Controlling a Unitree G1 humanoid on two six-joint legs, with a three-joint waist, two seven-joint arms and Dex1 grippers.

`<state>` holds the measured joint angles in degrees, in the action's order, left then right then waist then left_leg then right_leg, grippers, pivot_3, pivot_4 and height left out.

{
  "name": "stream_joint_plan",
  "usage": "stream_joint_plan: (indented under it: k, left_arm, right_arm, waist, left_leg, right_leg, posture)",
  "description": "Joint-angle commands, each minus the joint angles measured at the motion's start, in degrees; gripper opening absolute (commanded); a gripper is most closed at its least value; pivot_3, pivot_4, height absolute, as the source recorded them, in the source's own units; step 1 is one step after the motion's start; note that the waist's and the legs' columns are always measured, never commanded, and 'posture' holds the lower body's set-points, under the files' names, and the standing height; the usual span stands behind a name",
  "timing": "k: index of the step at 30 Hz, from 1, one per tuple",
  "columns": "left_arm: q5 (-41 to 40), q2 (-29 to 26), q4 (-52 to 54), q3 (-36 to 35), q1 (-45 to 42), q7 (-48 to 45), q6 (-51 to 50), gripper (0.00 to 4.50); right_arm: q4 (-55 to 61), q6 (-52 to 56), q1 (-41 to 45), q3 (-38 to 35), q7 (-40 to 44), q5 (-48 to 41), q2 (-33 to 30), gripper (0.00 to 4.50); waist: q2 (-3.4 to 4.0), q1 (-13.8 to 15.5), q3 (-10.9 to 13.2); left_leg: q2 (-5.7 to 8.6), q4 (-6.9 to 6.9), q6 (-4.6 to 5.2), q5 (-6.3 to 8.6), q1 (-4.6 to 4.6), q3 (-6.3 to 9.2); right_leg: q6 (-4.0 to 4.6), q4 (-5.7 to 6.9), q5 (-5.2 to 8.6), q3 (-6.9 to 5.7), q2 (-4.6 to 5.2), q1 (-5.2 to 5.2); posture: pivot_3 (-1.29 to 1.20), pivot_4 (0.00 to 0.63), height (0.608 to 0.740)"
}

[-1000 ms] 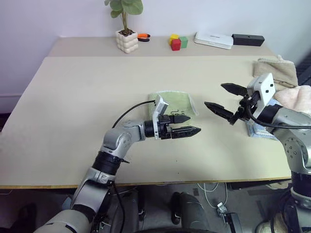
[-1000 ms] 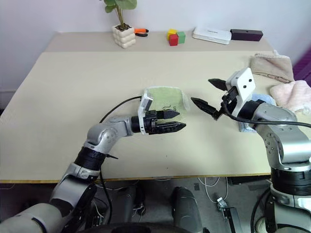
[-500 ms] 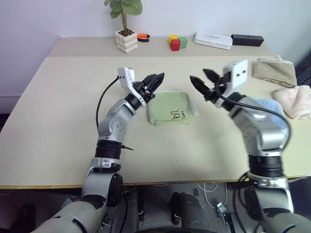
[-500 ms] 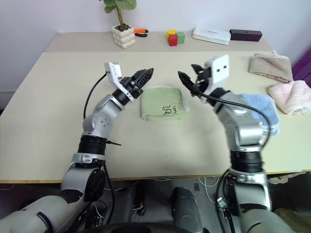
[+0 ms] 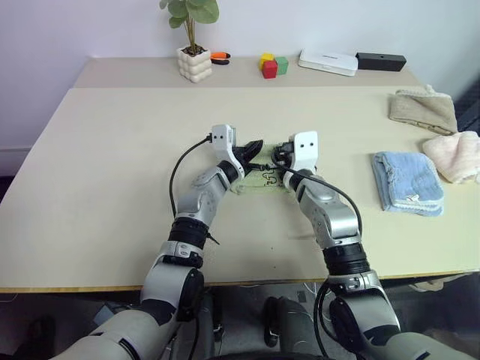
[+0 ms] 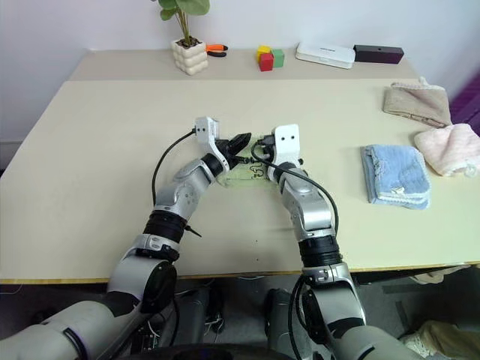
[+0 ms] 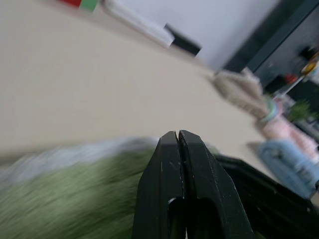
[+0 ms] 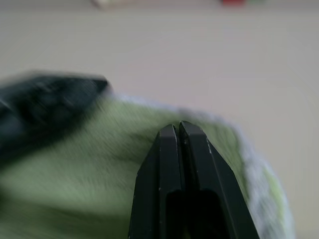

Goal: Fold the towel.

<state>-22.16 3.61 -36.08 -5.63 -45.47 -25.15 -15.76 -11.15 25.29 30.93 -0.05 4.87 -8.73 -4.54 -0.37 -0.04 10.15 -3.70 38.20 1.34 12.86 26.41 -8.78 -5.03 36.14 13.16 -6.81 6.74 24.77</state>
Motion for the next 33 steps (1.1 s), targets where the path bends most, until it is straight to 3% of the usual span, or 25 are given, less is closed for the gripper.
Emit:
stream_joint_plan:
  k: [1, 8, 11, 20, 21, 24, 27, 30, 31, 33]
  left_arm:
    - [2.5, -1.4, -1.0, 0.6, 0.4, 1.3, 0.0, 0.0]
    - [1.7, -3.8, 0.7, -2.2, 2.1, 2.8, 0.3, 0.0]
    - [-1.1, -4.7, 6.5, -3.4, 2.8, 1.0, -1.9, 0.0]
    - [-14.4, -12.0, 24.7, -9.8, 5.9, -0.9, -19.8, 0.0]
    - [-14.6, -13.0, 25.4, -10.0, 6.4, -0.4, -21.2, 0.0]
    - [-18.8, -16.3, 27.5, -11.4, 8.5, -2.5, -27.1, 0.87]
    - [-20.3, -19.9, 26.7, -11.2, 9.9, -5.3, -31.5, 2.32]
    - [-20.2, -23.8, 24.6, -9.0, 11.0, -8.9, -36.5, 3.91]
    - [-20.1, -24.2, 23.4, -9.0, 10.9, -8.7, -37.7, 4.46]
    - [-20.8, -24.2, 22.0, -9.4, 10.7, -9.0, -39.4, 4.46]
  right_arm:
    - [-0.8, -1.5, -1.1, -0.5, -1.0, 2.3, -1.3, 0.07]
    - [0.4, -2.2, -1.7, -1.6, -0.3, 2.3, -2.4, 0.07]
    - [1.1, -2.5, -1.0, -2.0, -0.3, 2.4, -2.9, 0.07]
    - [4.5, -4.5, 1.4, -3.3, 4.2, 2.2, -9.3, 0.07]
    - [6.0, -4.3, 1.4, -4.0, 6.8, 0.0, -9.8, 0.3]
    - [12.6, -4.5, 0.7, -4.0, 18.3, -5.8, -13.8, 1.35]
    - [17.3, -3.2, -0.3, -5.9, 27.8, -12.6, -18.0, 2.86]
    - [15.2, -4.3, -0.1, -6.7, 28.9, -13.2, -18.9, 4.43]
    - [14.4, -4.7, 0.1, -6.5, 28.5, -12.9, -18.6, 4.5]
    - [14.8, -4.7, 0.0, -5.1, 28.8, -12.7, -17.7, 4.5]
  waist:
    - [0.01, -0.2, 0.0]
    - [0.03, -0.9, 0.0]
    - [0.04, -1.0, 0.0]
    - [0.04, -0.9, 0.0]
    - [0.05, -0.9, 0.0]
    - [0.07, -1.0, 0.0]
    - [0.06, -0.9, 0.0]
    - [0.04, -0.8, 0.0]
    - [0.04, -0.7, 0.0]
    - [0.05, -0.7, 0.0]
  left_leg:
    - [0.0, 0.0, 0.0, 0.0, 0.0, 0.0]
    - [-0.03, -0.01, 0.01, 0.01, -0.12, 0.02]
    - [-0.04, -0.02, 0.0, 0.0, -0.12, 0.03]
    - [-0.04, -0.01, -0.03, -0.01, -0.1, 0.08]
    - [-0.04, -0.01, -0.03, -0.02, -0.11, 0.08]
    - [-0.04, -0.02, -0.04, -0.02, -0.12, 0.09]
    - [-0.04, -0.02, -0.04, -0.02, -0.12, 0.17]
    - [-0.03, -0.01, -0.04, -0.01, -0.14, 0.23]
    - [-0.02, -0.01, -0.04, -0.01, -0.19, 0.22]
    - [-0.02, -0.01, -0.04, -0.01, -0.22, 0.22]
  right_leg:
    - [0.0, 0.0, 0.0, 0.0, 0.0, 0.0]
    - [0.0, 0.04, 0.0, 0.01, 0.0, -0.08]
    - [0.0, 0.06, 0.0, 0.01, -0.01, -0.07]
    - [0.0, 0.07, 0.0, 0.05, 0.01, -0.06]
    - [0.0, 0.07, 0.0, 0.05, 0.01, -0.05]
    - [0.0, 0.07, 0.0, 0.05, 0.0, -0.05]
    - [0.0, 0.07, 0.0, 0.04, -0.01, -0.05]
    - [0.0, 0.06, 0.0, 0.02, -0.01, -0.11]
    - [0.0, 0.06, 0.0, 0.02, -0.01, -0.14]
    - [0.0, 0.06, 0.0, 0.02, -0.01, -0.16]
  posture:
    - [0.0, 0.15, 0.74]
    - [0.0, 0.15, 0.74]
    - [0.0, 0.15, 0.74]
    - [0.0, 0.15, 0.74]
    - [0.0, 0.15, 0.74]
    - [0.0, 0.15, 0.74]
    - [0.0, 0.15, 0.74]
    - [0.0, 0.15, 0.74]
    - [0.0, 0.15, 0.74]
    - [0.0, 0.15, 0.74]
